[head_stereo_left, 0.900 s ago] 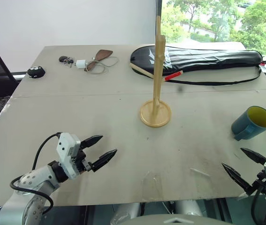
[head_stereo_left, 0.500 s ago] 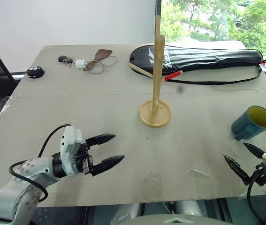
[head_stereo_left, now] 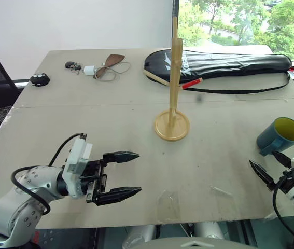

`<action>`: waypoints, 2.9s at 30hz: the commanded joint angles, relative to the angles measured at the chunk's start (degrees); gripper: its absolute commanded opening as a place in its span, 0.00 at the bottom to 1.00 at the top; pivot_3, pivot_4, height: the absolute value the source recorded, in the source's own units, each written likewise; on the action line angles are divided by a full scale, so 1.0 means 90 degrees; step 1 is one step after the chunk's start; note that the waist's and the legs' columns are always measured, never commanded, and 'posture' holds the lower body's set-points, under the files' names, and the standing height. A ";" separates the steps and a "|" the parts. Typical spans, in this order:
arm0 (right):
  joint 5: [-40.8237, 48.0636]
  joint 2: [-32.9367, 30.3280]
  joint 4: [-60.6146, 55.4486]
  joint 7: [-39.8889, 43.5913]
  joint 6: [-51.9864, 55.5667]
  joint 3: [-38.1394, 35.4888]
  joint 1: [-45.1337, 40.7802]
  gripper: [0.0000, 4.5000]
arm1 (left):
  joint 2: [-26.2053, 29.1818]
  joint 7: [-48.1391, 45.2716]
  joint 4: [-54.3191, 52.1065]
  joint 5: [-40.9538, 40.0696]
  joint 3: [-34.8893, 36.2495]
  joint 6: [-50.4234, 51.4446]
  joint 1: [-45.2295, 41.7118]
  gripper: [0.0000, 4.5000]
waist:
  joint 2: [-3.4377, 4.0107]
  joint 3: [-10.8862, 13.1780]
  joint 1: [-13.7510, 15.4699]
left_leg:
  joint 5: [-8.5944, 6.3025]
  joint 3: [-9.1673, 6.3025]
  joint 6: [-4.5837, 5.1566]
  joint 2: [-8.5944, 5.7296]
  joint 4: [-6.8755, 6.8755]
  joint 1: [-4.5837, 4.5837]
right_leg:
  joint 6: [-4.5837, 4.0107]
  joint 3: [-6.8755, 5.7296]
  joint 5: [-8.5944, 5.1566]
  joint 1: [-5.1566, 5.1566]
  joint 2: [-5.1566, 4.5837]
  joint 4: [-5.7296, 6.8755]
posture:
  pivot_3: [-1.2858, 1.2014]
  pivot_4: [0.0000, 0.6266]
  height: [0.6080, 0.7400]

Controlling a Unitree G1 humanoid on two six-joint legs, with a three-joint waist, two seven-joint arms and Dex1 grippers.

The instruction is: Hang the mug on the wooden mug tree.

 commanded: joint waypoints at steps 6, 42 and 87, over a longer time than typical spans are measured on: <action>0.0188 -0.0008 0.0428 0.0066 -0.0010 -0.0015 -0.0502 0.79 | 0.0023 0.0130 -0.0325 -0.0512 0.0187 0.0221 -0.0012 1.00 | 0.0002 0.0001 -0.0002 | 0.0000 0.0000 0.0000 0.0000 0.0000 0.0000 | 0.0000 0.0000 0.0000 0.0000 0.0000 0.0001 | 0.52 0.24 1.00; 0.1284 -0.1509 0.0152 0.0601 0.3881 0.2757 -0.6853 0.01 | -0.1957 0.0548 -0.0381 -0.0568 0.0989 -0.1584 0.0954 1.00 | -0.0001 0.0018 -0.0081 | 0.0000 -0.0023 0.0001 0.0007 0.0002 -0.0073 | 0.0000 -0.0040 0.0002 -0.0035 -0.0002 -0.0065 | 0.52 0.24 1.00; 0.1271 -0.1846 -0.0729 0.2209 0.2534 -0.0205 -0.2214 0.83 | -0.1454 0.2081 -0.0124 0.1003 0.0850 -0.1372 0.1878 1.00 | -0.0014 0.0005 0.0013 | 0.0000 -0.0032 0.0002 0.0003 0.0018 -0.0116 | 0.0001 -0.0059 0.0004 -0.0061 -0.0006 -0.0058 | 0.52 0.24 1.00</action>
